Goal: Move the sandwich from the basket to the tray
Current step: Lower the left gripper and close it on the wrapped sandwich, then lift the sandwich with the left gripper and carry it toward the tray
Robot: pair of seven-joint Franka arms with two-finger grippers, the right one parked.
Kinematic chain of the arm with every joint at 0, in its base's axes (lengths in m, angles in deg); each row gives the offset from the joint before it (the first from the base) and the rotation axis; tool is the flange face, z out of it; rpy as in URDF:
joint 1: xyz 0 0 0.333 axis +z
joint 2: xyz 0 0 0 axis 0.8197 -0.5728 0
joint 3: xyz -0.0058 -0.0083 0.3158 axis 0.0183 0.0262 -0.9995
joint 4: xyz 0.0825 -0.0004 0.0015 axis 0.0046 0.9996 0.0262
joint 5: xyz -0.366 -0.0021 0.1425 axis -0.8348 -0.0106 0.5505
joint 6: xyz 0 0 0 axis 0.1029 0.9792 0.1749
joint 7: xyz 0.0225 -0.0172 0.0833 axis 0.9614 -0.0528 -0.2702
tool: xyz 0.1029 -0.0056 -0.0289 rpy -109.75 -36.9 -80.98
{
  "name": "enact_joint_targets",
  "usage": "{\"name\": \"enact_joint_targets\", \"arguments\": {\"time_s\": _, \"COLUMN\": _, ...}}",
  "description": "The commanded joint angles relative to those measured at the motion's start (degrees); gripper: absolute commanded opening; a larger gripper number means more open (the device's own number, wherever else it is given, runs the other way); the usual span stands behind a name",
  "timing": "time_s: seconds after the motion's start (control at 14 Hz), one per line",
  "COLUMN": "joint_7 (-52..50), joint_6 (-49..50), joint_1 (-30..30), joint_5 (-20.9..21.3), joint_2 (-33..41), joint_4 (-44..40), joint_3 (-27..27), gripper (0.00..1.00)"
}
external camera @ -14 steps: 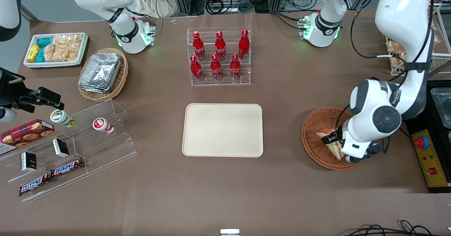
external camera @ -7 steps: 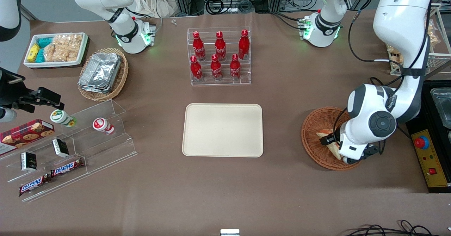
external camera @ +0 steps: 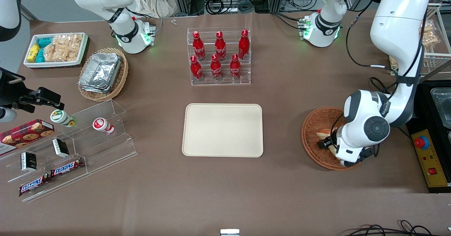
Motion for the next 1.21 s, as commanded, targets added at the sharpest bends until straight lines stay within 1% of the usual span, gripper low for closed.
{"name": "enact_joint_targets", "arguments": {"time_s": 0.0, "joint_7": -4.01, "joint_6": -0.91, "joint_1": -0.27, "joint_5": 1.22, "joint_2": -0.89, "joint_4": -1.2, "joint_3": -0.05, "gripper": 0.51}}
{"name": "enact_joint_targets", "arguments": {"time_s": 0.07, "joint_7": -4.37, "joint_6": -0.91, "joint_1": -0.27, "joint_5": 1.13, "joint_2": -0.9, "joint_4": -1.3, "joint_3": -0.05, "gripper": 0.32}}
{"name": "enact_joint_targets", "arguments": {"time_s": 0.21, "joint_7": -4.63, "joint_6": -0.91, "joint_1": -0.27, "joint_5": 1.22, "joint_2": -0.9, "joint_4": -1.21, "joint_3": -0.05, "gripper": 0.05}}
{"name": "enact_joint_targets", "arguments": {"time_s": 0.29, "joint_7": -4.37, "joint_6": -0.91, "joint_1": -0.27, "joint_5": 1.22, "joint_2": -0.9, "joint_4": -1.21, "joint_3": -0.05, "gripper": 0.0}}
{"name": "enact_joint_targets", "arguments": {"time_s": 0.5, "joint_7": -4.46, "joint_6": 0.14, "joint_1": -0.27, "joint_5": 1.13, "joint_2": -0.02, "joint_4": -3.13, "joint_3": 0.03, "gripper": 0.0}}
{"name": "enact_joint_targets", "arguments": {"time_s": 0.57, "joint_7": -4.28, "joint_6": 2.58, "joint_1": -0.27, "joint_5": 1.04, "joint_2": 1.03, "joint_4": -4.36, "joint_3": 0.12, "gripper": 0.0}}
{"name": "enact_joint_targets", "arguments": {"time_s": 0.93, "joint_7": -0.95, "joint_6": 20.41, "joint_1": -0.36, "joint_5": -0.01, "joint_2": 5.6, "joint_4": -15.68, "joint_3": 0.91, "gripper": 0.0}}
{"name": "enact_joint_targets", "arguments": {"time_s": 1.14, "joint_7": 0.55, "joint_6": 31.58, "joint_1": -0.27, "joint_5": -0.19, "joint_2": 5.7, "joint_4": -25.7, "joint_3": 5.2, "gripper": 0.0}}
